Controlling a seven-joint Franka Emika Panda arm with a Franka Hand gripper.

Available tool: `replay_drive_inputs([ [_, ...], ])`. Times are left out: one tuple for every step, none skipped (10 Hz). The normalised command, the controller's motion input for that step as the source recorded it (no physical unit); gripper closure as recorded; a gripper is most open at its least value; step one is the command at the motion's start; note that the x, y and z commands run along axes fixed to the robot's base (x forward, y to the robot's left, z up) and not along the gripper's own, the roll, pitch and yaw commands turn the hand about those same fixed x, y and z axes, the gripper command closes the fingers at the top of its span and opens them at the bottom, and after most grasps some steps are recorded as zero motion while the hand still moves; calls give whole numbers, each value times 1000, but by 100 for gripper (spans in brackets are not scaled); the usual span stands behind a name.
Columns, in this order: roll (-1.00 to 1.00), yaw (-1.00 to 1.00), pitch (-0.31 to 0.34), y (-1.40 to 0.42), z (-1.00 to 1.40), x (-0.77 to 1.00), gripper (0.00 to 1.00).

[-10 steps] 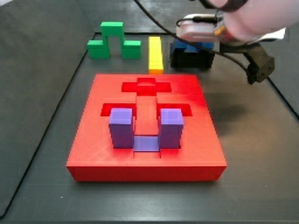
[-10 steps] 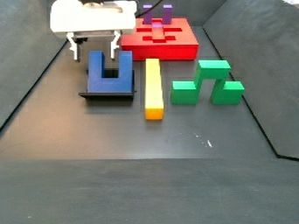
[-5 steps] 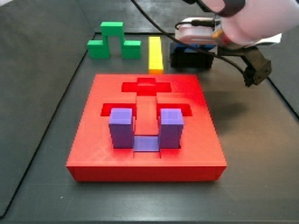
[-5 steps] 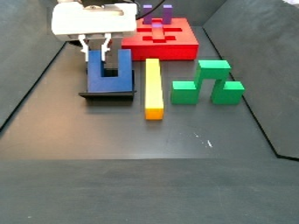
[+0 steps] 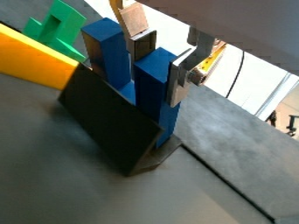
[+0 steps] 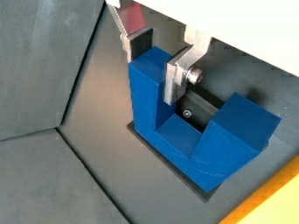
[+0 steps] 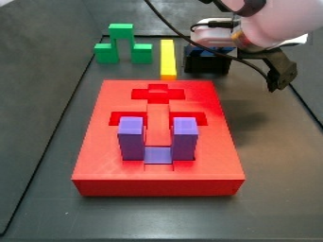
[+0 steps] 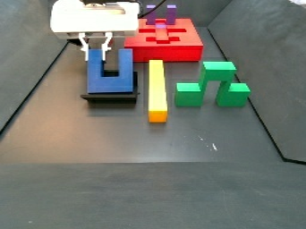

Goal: Pick up the blue object. Move up. Place the blue object on the fixture. Regrasp the blue object. Move to above the board. Insert the blue object.
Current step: Regrasp the blue object.

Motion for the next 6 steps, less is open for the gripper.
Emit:
replay_drive_inputs([
  [0, 0, 0, 0, 0, 0, 100],
  [0, 0, 0, 0, 0, 0, 100],
  [0, 0, 0, 0, 0, 0, 100],
  [0, 0, 0, 0, 0, 0, 100],
  [0, 0, 0, 0, 0, 0, 100],
  [0, 0, 0, 0, 0, 0, 100],
])
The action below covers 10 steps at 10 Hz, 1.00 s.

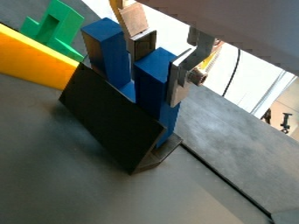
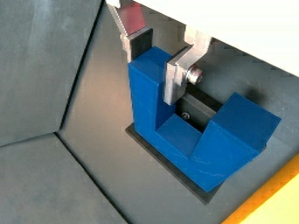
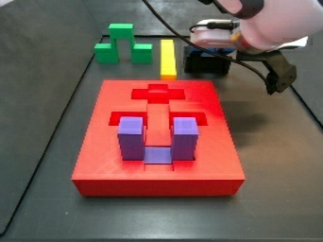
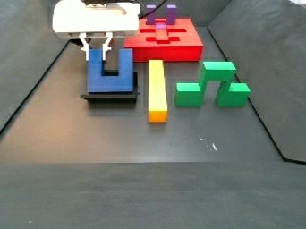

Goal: Pick up the blue object. Move up. Place the blue object on the fixture. Regrasp the blue object. Move to above the board. Insert the blue object.
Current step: Regrasp the blue object, then move to above the board.

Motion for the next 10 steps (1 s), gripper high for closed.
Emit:
replay_drive_inputs([
  [0, 0, 0, 0, 0, 0, 100],
  [0, 0, 0, 0, 0, 0, 100],
  [0, 0, 0, 0, 1400, 0, 100],
  [10, -26, -15, -48, 1400, -23, 100],
  [-27, -29, -30, -46, 1400, -50, 100],
  [-30, -22, -38, -8, 1400, -61, 100],
  [-38, -34, 14, -43, 1400, -52, 100],
  [-28, -36, 19, -38, 1400, -57, 100],
  [-18, -28, 21, -19, 1400, -60, 100],
  [-4, -17, 42, -31, 726, -26, 100],
])
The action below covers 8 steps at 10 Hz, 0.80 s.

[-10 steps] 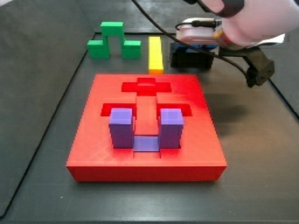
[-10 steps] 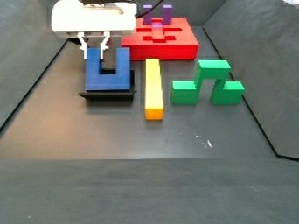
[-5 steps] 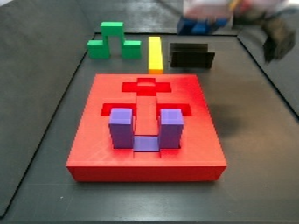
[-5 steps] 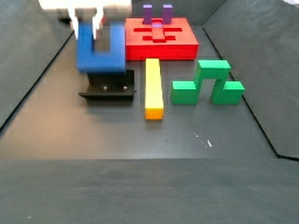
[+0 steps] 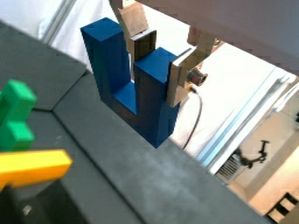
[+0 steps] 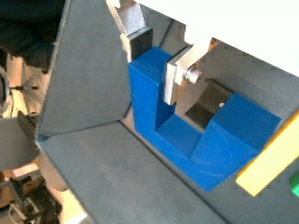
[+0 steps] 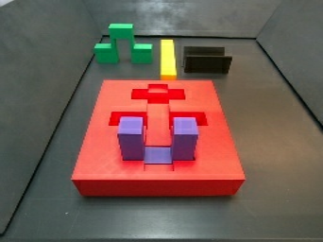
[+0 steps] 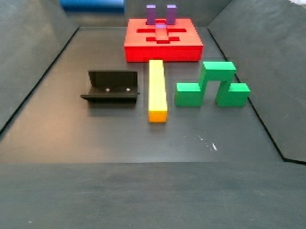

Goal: Pick up the blue object. Move up. Place the blue object on the fixture. Regrasp the blue object. Move to above the board. Insert the blue object.
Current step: Move to above the board.

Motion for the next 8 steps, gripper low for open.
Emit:
replay_drive_inputs([
  [-4, -9, 57, -17, 506, -12, 100],
  [-4, 3, 67, -11, 240, 14, 100],
  [-6, 11, 76, -15, 171, 14, 100],
  [-1000, -40, 68, -1400, 295, -1339, 100],
  [-1000, -37, 60, -1400, 295, -1350, 100],
  [-1000, -27, 27, -1344, 306, -1400, 100],
  [-1000, -20, 20, -1264, 259, -1400, 100],
  [-1000, -16, 20, -1248, 259, -1400, 100],
])
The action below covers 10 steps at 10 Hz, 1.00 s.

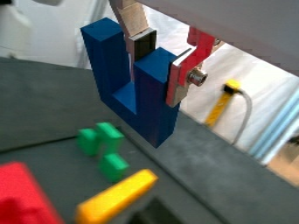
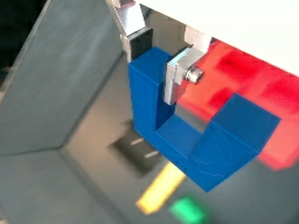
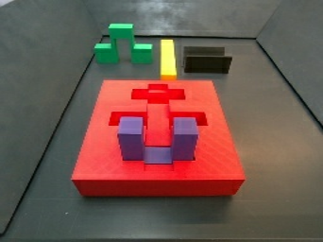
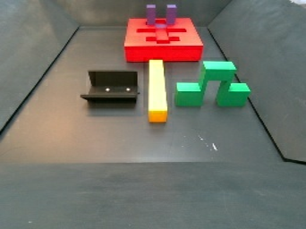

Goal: Pick up the blue object. Move up. Place the blue object on the fixture. Regrasp the blue object. Move to above the board. Insert the blue object.
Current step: Move to above the board.

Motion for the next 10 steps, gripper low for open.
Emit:
replay_drive_inputs([
  [-1000, -12, 19, -1232, 244, -1400, 100],
  [-1000, -10, 13, -421, 89, -526, 100],
  [-1000, -6, 18, -83, 8, -175, 100],
  [-1000, -12, 36, 3, -7, -37, 100],
  [-1000, -7, 5, -37, 22, -69, 100],
  [-1000, -4, -25, 4, 4, -89, 100],
  [-885, -1, -42, 45, 8, -77, 100],
  [-733, -7, -48, 40, 6, -71, 100],
  [-444, -7, -45, 22, -5, -51, 100],
  [-284, -5, -32, 10, 3, -32, 100],
])
